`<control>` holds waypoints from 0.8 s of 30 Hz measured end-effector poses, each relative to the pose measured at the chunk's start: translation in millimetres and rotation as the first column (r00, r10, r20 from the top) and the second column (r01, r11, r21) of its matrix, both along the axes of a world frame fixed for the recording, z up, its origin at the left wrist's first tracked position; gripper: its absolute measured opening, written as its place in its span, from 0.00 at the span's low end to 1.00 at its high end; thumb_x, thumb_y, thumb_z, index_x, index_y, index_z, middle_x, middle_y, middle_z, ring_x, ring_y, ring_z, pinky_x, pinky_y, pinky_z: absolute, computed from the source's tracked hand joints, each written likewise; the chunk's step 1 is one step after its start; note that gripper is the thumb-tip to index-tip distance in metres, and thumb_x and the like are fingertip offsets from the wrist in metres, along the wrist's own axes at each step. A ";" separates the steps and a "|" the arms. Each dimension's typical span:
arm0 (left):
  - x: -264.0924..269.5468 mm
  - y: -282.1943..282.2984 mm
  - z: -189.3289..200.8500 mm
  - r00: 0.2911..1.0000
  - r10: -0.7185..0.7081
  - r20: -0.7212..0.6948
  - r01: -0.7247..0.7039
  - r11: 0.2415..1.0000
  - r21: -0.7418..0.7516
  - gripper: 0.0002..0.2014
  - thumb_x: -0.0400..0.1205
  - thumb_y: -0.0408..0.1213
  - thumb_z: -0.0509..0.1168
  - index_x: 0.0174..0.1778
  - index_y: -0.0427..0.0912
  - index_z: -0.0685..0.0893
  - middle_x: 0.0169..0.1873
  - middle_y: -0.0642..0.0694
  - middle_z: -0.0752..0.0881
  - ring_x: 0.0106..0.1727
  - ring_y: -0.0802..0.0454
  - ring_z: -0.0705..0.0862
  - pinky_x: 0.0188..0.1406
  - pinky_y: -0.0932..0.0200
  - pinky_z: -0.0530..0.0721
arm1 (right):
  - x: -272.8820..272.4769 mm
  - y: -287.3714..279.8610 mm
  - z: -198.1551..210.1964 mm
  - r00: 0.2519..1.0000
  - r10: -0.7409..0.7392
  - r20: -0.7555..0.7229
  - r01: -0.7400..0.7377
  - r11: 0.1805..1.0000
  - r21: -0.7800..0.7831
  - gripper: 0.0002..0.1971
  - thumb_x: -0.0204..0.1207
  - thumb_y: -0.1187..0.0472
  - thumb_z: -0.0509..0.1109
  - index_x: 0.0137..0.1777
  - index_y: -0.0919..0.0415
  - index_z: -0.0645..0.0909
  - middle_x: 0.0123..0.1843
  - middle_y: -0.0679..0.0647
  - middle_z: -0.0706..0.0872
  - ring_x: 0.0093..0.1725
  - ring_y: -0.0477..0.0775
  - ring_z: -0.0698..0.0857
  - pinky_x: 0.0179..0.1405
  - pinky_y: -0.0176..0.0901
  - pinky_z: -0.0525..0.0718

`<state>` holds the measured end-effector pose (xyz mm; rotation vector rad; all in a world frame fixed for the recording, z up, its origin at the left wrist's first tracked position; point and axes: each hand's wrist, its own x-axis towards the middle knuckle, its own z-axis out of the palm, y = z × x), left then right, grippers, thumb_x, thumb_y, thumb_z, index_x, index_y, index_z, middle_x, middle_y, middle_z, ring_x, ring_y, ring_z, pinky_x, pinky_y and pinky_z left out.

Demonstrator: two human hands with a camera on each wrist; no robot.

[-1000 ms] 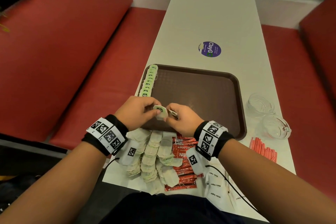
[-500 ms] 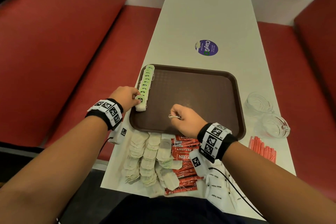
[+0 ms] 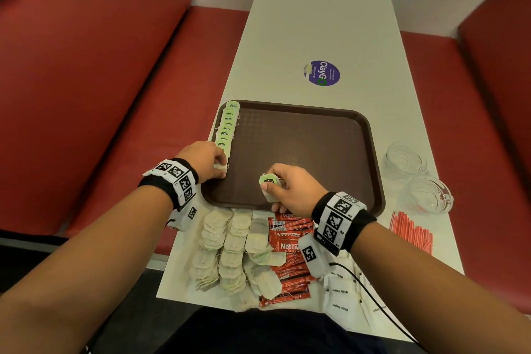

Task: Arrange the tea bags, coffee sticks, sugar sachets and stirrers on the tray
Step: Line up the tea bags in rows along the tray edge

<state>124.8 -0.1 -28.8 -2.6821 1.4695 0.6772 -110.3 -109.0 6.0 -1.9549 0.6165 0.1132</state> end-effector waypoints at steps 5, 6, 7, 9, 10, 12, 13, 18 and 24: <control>-29.7 4.6 34.7 0.981 -0.073 -0.178 0.006 0.936 -0.351 0.08 0.80 0.54 0.71 0.45 0.56 0.88 0.37 0.61 0.84 0.39 0.67 0.81 0.40 0.67 0.77 | 1.5 1.6 5.3 1.000 -0.006 0.006 0.006 1.000 0.004 0.07 0.85 0.55 0.68 0.52 0.58 0.78 0.41 0.58 0.89 0.33 0.56 0.91 0.31 0.52 0.90; -39.5 6.4 43.9 0.964 -0.128 -0.234 0.023 0.914 -0.405 0.08 0.80 0.54 0.71 0.45 0.55 0.89 0.35 0.61 0.84 0.36 0.69 0.80 0.36 0.71 0.73 | 2.1 2.0 4.8 1.000 -0.005 0.010 0.005 1.000 -0.003 0.06 0.85 0.55 0.69 0.51 0.57 0.78 0.42 0.58 0.89 0.33 0.57 0.92 0.32 0.54 0.90; -47.6 8.2 50.7 0.941 -0.189 -0.281 0.048 0.896 -0.442 0.08 0.79 0.54 0.72 0.46 0.54 0.89 0.35 0.61 0.85 0.36 0.68 0.80 0.35 0.72 0.72 | 2.9 2.4 4.1 1.000 -0.002 0.016 0.002 1.000 -0.012 0.06 0.85 0.54 0.69 0.51 0.56 0.78 0.42 0.58 0.89 0.34 0.58 0.92 0.32 0.55 0.90; -58.1 10.8 55.9 0.904 -0.279 -0.326 0.096 0.873 -0.479 0.07 0.79 0.52 0.74 0.46 0.54 0.90 0.37 0.60 0.87 0.38 0.65 0.82 0.37 0.72 0.75 | 4.8 3.9 3.0 1.000 0.006 0.029 -0.006 1.000 -0.017 0.08 0.84 0.53 0.69 0.49 0.56 0.77 0.43 0.58 0.89 0.34 0.58 0.92 0.33 0.58 0.90; -60.3 11.7 55.5 0.895 -0.299 -0.331 0.109 0.866 -0.487 0.06 0.79 0.51 0.74 0.46 0.54 0.90 0.38 0.59 0.88 0.38 0.63 0.82 0.38 0.71 0.76 | 6.1 5.0 2.5 0.999 0.011 0.033 -0.010 1.000 -0.013 0.08 0.84 0.54 0.70 0.48 0.57 0.77 0.44 0.59 0.89 0.34 0.58 0.92 0.33 0.60 0.91; -62.4 12.9 54.2 0.891 -0.317 -0.324 0.120 0.854 -0.506 0.03 0.80 0.47 0.74 0.46 0.54 0.90 0.36 0.60 0.87 0.37 0.62 0.82 0.38 0.69 0.76 | 8.2 7.4 1.7 0.999 0.017 0.037 -0.016 1.000 -0.009 0.09 0.83 0.55 0.71 0.47 0.58 0.76 0.44 0.60 0.90 0.34 0.58 0.92 0.31 0.63 0.91; -62.5 13.9 54.8 0.894 -0.318 -0.315 0.120 0.848 -0.516 0.02 0.80 0.45 0.74 0.46 0.53 0.90 0.35 0.61 0.86 0.36 0.63 0.81 0.37 0.71 0.75 | 8.8 8.5 1.3 0.999 0.015 0.041 -0.015 1.000 -0.007 0.10 0.82 0.55 0.72 0.47 0.58 0.76 0.43 0.60 0.90 0.33 0.58 0.92 0.31 0.63 0.91; -44.0 21.2 58.1 0.940 -0.148 -0.307 -0.060 0.815 -0.576 0.01 0.82 0.41 0.72 0.44 0.52 0.88 0.34 0.56 0.88 0.34 0.59 0.85 0.37 0.68 0.80 | 6.2 7.0 -7.5 0.994 0.105 -0.008 -0.104 0.979 -0.177 0.20 0.74 0.47 0.80 0.59 0.51 0.76 0.46 0.47 0.88 0.33 0.36 0.84 0.39 0.43 0.85; -6.0 27.7 48.2 0.991 -0.003 -0.135 -0.040 0.949 -0.312 0.02 0.83 0.44 0.70 0.44 0.55 0.86 0.35 0.59 0.86 0.37 0.61 0.83 0.43 0.59 0.81 | -6.5 13.9 -10.8 0.916 0.353 -0.190 -0.388 0.900 -0.199 0.20 0.66 0.45 0.84 0.55 0.47 0.83 0.49 0.43 0.86 0.45 0.41 0.83 0.49 0.43 0.85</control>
